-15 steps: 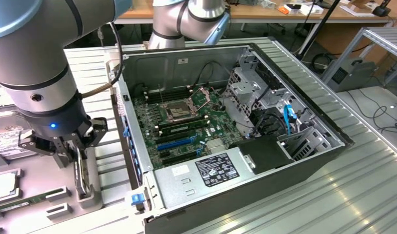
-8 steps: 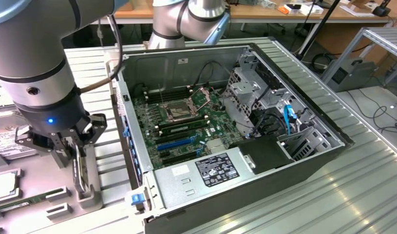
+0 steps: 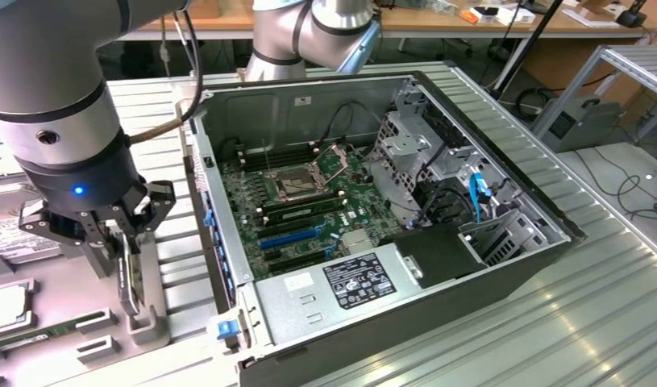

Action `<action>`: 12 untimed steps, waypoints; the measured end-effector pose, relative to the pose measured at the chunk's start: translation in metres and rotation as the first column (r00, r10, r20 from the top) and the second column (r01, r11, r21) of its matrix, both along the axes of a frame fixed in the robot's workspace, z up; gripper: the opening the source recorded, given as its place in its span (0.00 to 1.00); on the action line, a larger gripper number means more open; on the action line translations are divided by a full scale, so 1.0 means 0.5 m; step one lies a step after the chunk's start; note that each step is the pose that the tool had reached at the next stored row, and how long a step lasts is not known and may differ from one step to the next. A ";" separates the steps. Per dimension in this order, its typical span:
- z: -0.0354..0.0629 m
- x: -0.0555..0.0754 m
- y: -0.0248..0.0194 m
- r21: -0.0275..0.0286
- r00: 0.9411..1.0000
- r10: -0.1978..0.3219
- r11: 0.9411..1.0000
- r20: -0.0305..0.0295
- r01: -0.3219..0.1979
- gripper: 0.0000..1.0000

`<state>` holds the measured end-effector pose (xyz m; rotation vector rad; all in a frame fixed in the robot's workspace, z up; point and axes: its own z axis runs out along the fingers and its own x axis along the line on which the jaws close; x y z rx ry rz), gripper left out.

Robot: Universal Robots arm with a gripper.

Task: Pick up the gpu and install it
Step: 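Pick up the gpu and move the gpu toward the slot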

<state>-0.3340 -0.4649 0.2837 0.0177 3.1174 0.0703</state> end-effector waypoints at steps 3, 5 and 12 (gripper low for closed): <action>0.013 0.000 0.0000 0.000 1.000 0.000 1.000 0.000 0.000 0.27; 0.018 0.000 0.0000 0.000 1.000 0.000 1.000 0.000 0.000 0.27; 0.048 0.000 0.0000 0.000 1.000 0.000 1.000 0.000 0.000 0.27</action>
